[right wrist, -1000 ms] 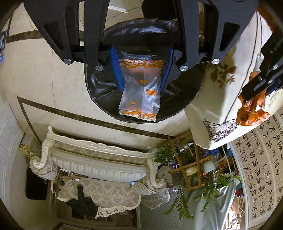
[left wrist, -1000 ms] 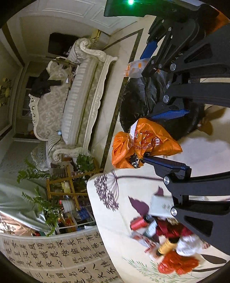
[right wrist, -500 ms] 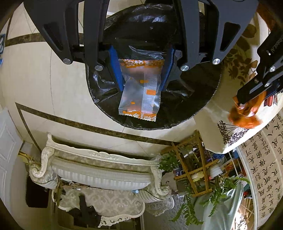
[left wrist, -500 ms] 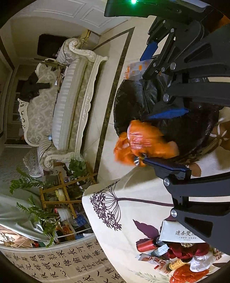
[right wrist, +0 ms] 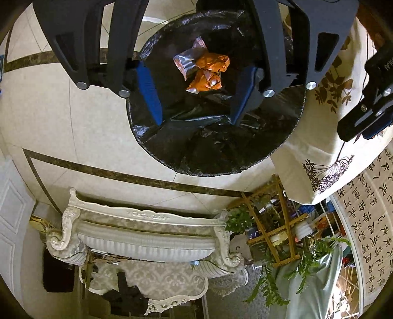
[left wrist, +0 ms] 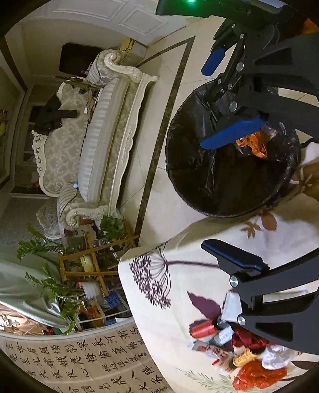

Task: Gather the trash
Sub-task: 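Drop the orange bag and clear packet into the black bin with both tools, then move the left tool back to the table and grasp the white tube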

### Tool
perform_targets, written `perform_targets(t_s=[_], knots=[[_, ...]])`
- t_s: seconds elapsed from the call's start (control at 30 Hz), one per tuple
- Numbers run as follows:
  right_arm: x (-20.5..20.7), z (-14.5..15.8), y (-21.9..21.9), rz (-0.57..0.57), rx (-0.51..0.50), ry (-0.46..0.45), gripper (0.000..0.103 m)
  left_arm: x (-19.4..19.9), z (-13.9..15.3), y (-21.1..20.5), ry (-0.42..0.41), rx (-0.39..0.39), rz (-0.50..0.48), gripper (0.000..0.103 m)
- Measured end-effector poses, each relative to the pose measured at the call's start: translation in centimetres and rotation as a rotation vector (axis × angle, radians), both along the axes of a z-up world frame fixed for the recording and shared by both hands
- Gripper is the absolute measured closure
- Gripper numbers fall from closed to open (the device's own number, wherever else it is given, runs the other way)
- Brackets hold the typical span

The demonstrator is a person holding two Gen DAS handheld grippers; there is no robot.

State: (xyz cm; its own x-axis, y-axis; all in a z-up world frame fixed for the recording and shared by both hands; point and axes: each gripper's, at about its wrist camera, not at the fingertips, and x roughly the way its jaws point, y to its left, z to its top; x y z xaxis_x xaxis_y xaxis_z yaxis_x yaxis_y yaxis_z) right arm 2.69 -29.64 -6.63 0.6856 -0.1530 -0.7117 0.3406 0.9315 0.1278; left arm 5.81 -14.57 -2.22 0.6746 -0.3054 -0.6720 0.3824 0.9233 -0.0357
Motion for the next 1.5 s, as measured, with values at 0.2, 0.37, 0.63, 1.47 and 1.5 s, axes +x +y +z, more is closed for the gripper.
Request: perform_targets(t_s=[0.2, 0.37, 0.63, 1.47, 1.5], knots=[[-1.5, 0.8, 1.9, 0.026, 0.012, -0.009, 0.046, -1.5, 0.9, 2.8, -0.007, -0.009, 0.028, 0.028], [-2.4, 1.1, 4.1, 0.070, 0.023, -0.011, 0.045, -3.0, 1.4, 5.2, -0.025, 0.011, 0.047, 0.028], [-4.2, 1.6, 8.5, 0.155, 0.031, -0.015, 0.045, -5.6, 1.1, 10.0, -0.024, 0.028, 0.106, 0.028], [-6.3, 1.8, 17.7, 0.345, 0.010, 0.006, 0.045, -9.8, -2.6, 20.9, 0.056, 0.065, 0.301, 0.028], [-6.3, 1.7, 17.9, 0.347, 0.009, 0.007, 0.045, -9.8, -2.7, 21.0, 0.058, 0.066, 0.301, 0.028]])
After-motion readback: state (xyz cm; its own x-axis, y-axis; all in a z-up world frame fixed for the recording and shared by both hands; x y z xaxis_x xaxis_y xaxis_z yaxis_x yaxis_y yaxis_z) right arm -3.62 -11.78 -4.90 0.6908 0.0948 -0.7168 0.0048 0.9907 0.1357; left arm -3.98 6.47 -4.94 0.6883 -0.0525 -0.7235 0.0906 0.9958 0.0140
